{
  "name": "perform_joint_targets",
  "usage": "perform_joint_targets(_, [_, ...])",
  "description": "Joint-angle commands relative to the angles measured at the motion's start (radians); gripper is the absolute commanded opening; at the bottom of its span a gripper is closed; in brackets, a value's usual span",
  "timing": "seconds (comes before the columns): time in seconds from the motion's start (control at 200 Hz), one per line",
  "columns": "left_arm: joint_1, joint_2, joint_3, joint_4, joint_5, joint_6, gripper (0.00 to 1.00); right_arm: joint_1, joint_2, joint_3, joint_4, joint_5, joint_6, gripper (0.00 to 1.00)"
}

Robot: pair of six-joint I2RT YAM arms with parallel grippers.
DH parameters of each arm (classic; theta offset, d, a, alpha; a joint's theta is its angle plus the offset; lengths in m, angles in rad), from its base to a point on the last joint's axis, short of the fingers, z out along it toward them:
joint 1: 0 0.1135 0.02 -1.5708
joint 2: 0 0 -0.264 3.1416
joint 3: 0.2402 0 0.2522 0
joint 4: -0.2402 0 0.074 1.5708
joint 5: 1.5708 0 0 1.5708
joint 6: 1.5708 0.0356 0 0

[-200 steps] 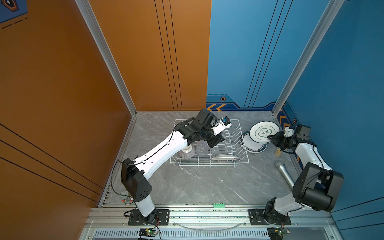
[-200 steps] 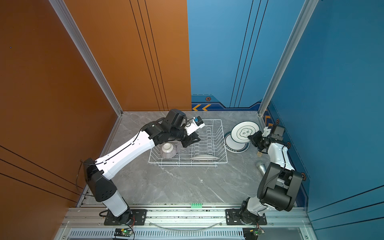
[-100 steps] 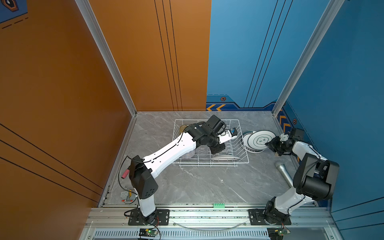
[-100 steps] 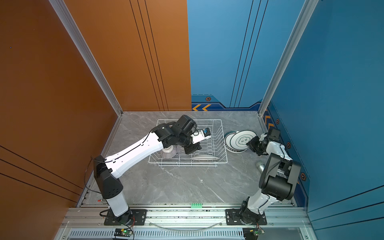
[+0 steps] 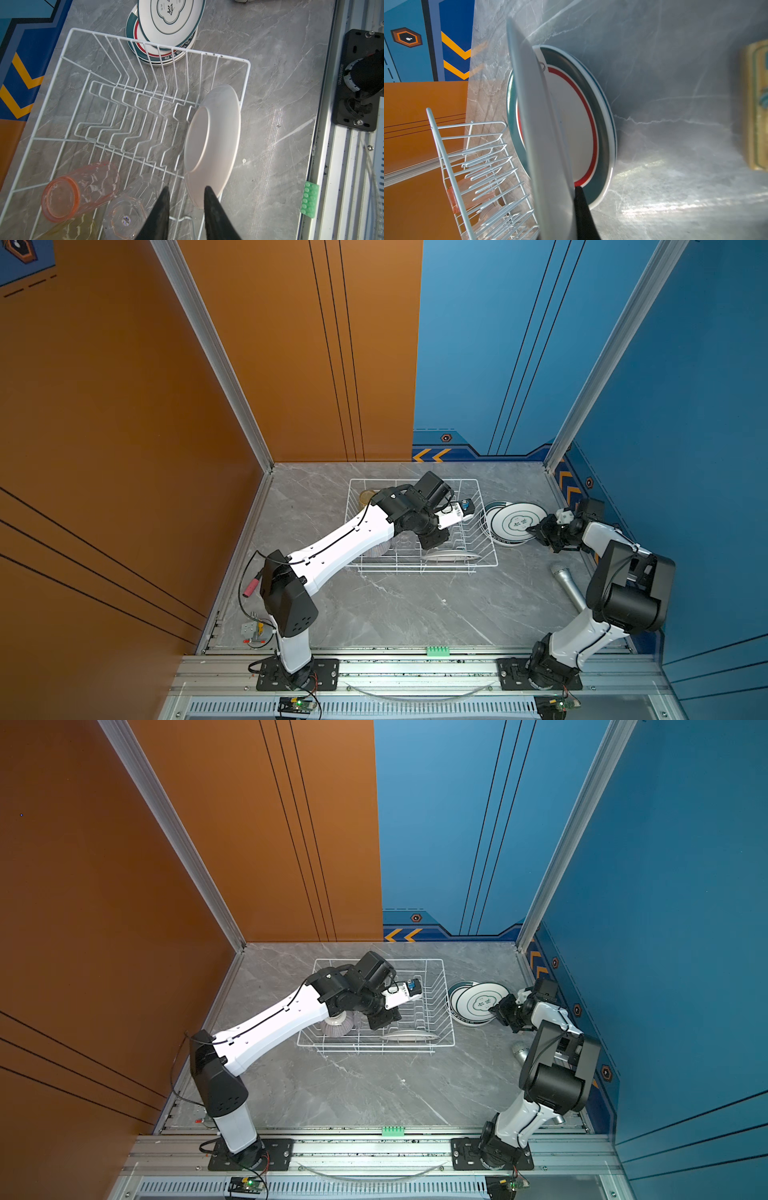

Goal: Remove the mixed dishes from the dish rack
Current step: 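Carry the plate onto the plate stack with the right gripper while the left releases, then lower the white plate flat onto the stacked plates with the right gripper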

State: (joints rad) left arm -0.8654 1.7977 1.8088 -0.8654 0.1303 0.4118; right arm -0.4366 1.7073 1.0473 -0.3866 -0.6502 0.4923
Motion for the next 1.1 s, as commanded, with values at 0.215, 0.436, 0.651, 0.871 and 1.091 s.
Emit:
perform_joint_targets(0.215, [-0.011, 0.015, 0.030, -0.025, -0.020, 0.019, 0.30, 0.007, 0.052, 0.028, -0.129, 0.024, -0.069, 0.18])
perform_joint_targets(0.436, [-0.011, 0.015, 0.030, -0.025, -0.024, 0.021, 0.30, 0.006, 0.068, 0.028, -0.163, 0.042, -0.090, 0.21])
perform_joint_targets(0.651, [-0.011, 0.017, 0.027, -0.025, -0.030, 0.021, 0.30, 0.007, 0.092, 0.046, -0.198, 0.062, -0.111, 0.29])
perform_joint_targets(0.871, [-0.010, 0.017, 0.025, -0.031, -0.039, 0.024, 0.30, 0.014, 0.106, 0.048, -0.206, 0.078, -0.118, 0.33])
perform_joint_targets(1.091, [-0.010, 0.018, 0.023, -0.034, -0.047, 0.024, 0.30, 0.025, 0.126, 0.065, -0.210, 0.099, -0.120, 0.42])
